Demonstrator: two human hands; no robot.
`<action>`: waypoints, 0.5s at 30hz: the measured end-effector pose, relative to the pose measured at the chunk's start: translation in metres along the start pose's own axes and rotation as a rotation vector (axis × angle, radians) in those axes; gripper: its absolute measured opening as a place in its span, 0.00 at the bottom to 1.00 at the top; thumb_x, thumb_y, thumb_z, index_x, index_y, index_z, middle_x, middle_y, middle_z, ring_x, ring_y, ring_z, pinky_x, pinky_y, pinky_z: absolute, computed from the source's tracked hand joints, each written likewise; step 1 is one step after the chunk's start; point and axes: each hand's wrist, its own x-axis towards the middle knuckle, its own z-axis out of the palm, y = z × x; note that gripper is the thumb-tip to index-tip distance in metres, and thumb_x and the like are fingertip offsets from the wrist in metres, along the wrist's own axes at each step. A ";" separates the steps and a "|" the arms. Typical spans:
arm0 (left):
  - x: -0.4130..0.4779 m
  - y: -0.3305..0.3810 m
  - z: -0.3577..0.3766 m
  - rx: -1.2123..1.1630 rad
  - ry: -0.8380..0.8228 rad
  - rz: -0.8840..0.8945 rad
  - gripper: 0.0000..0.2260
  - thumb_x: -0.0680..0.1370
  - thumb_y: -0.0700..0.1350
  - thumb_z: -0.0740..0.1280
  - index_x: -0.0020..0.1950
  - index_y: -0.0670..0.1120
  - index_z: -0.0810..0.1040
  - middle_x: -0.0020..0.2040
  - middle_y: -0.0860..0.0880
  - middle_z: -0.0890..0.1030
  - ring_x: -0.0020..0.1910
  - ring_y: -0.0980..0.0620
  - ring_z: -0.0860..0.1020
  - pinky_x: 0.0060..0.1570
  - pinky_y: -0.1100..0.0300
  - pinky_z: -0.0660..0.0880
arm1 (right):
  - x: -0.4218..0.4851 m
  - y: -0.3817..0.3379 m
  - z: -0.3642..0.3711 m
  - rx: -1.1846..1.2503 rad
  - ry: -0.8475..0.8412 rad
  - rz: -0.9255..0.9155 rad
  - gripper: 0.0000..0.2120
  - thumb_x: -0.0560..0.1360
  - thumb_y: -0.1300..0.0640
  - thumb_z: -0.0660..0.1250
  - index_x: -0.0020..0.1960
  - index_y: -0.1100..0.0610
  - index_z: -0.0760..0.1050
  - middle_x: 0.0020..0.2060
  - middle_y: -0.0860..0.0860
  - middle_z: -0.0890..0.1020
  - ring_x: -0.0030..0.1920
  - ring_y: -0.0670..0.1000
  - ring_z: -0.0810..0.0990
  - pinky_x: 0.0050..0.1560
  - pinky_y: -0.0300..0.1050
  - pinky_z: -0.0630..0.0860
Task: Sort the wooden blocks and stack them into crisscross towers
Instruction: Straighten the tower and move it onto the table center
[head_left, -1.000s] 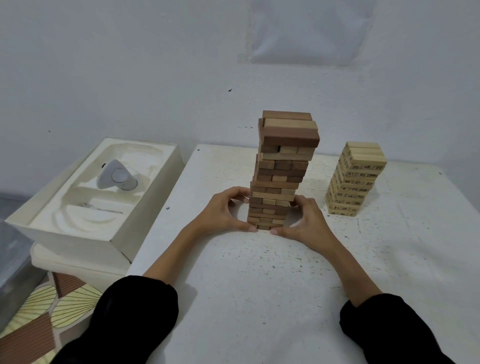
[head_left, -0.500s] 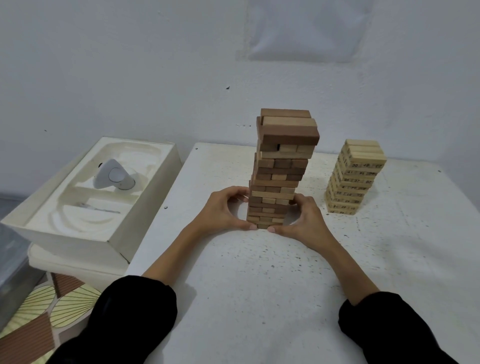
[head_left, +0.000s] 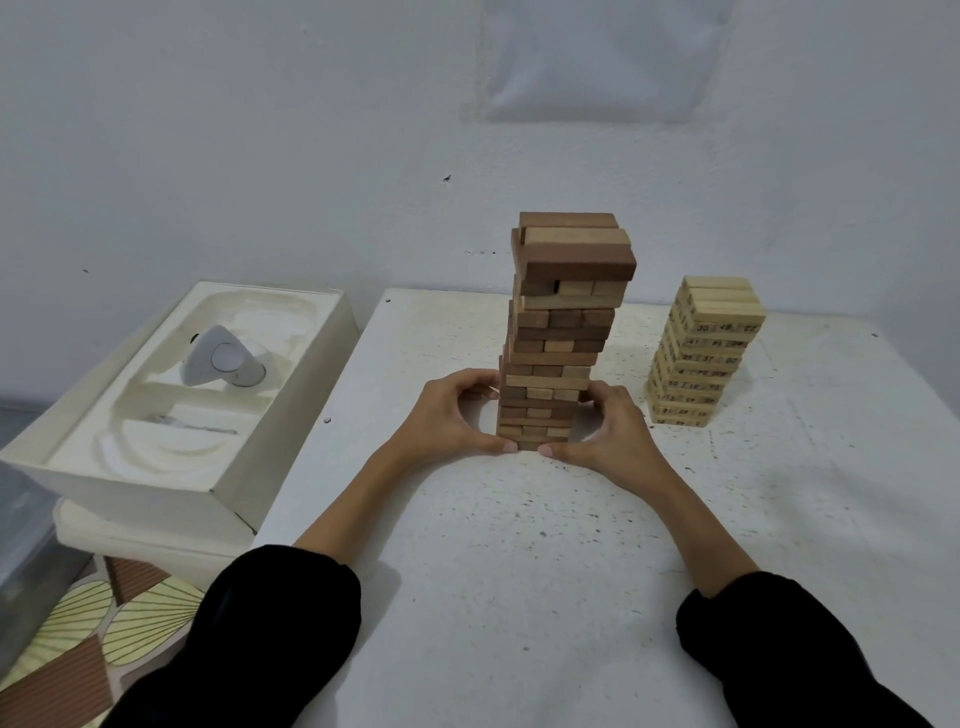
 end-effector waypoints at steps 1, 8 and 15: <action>0.001 0.000 0.001 0.001 0.002 0.000 0.34 0.57 0.49 0.81 0.60 0.47 0.77 0.54 0.51 0.81 0.54 0.55 0.79 0.56 0.62 0.75 | 0.001 0.000 -0.001 -0.001 -0.002 -0.007 0.32 0.58 0.50 0.81 0.59 0.48 0.73 0.52 0.47 0.76 0.57 0.51 0.72 0.56 0.51 0.73; 0.011 0.002 0.002 -0.008 0.010 -0.012 0.32 0.57 0.46 0.81 0.59 0.47 0.77 0.53 0.50 0.82 0.53 0.55 0.79 0.55 0.64 0.75 | 0.010 0.000 -0.004 -0.014 0.003 -0.010 0.30 0.59 0.52 0.80 0.58 0.47 0.72 0.50 0.43 0.74 0.57 0.50 0.72 0.55 0.47 0.72; 0.026 -0.001 0.002 0.040 0.003 -0.015 0.31 0.60 0.42 0.82 0.60 0.49 0.76 0.55 0.50 0.81 0.54 0.56 0.78 0.53 0.70 0.73 | 0.019 0.004 -0.004 -0.029 0.022 0.015 0.32 0.60 0.52 0.80 0.62 0.51 0.73 0.53 0.49 0.76 0.59 0.53 0.72 0.58 0.54 0.73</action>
